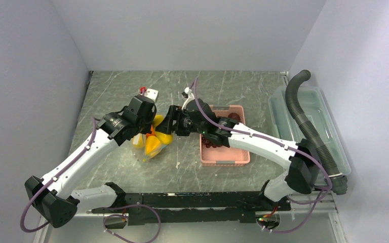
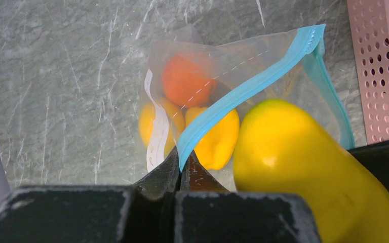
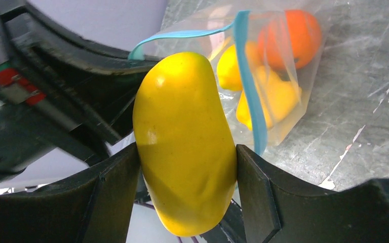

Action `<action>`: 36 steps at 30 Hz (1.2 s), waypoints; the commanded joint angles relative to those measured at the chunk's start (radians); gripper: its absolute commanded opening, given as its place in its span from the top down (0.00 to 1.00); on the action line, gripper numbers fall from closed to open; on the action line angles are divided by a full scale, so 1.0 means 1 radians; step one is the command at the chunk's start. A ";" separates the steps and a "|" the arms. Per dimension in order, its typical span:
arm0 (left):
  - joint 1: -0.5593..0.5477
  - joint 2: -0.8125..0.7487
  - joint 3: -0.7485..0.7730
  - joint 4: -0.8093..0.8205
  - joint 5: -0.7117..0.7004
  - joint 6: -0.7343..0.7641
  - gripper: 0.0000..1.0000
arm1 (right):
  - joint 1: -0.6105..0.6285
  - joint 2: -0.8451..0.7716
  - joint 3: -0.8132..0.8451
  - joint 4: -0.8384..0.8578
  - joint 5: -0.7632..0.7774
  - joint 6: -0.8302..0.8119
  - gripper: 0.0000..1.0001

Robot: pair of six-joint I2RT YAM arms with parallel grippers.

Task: Place the food in the zip-top bag and seal the zipper
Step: Place the fake fruit in the zipper food storage bag.

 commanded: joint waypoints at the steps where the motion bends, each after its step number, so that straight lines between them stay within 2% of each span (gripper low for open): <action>1: 0.005 -0.028 0.006 0.032 -0.009 0.000 1.00 | 0.006 0.026 0.018 0.051 0.066 0.063 0.62; 9: 0.004 -0.044 0.004 0.043 0.014 0.006 1.00 | 0.005 0.089 0.040 0.005 0.213 0.117 0.62; 15: 0.004 -0.050 0.002 0.047 0.031 0.012 1.00 | 0.005 0.136 0.096 -0.038 0.269 0.159 0.57; 21: 0.003 -0.044 0.002 0.045 0.028 0.011 1.00 | 0.008 0.150 0.110 -0.031 0.274 0.169 0.46; 24: 0.005 -0.042 0.003 0.043 0.024 0.009 1.00 | 0.013 0.156 0.116 -0.029 0.269 0.160 0.33; 27: 0.005 -0.042 0.003 0.041 0.019 0.009 1.00 | 0.016 0.158 0.118 -0.019 0.260 0.154 0.26; 31: 0.005 -0.041 0.003 0.041 0.016 0.009 1.00 | 0.018 0.158 0.117 -0.008 0.236 0.133 0.19; 36: 0.006 -0.041 0.003 0.040 0.012 0.008 1.00 | 0.021 0.143 0.111 0.001 0.227 0.114 0.16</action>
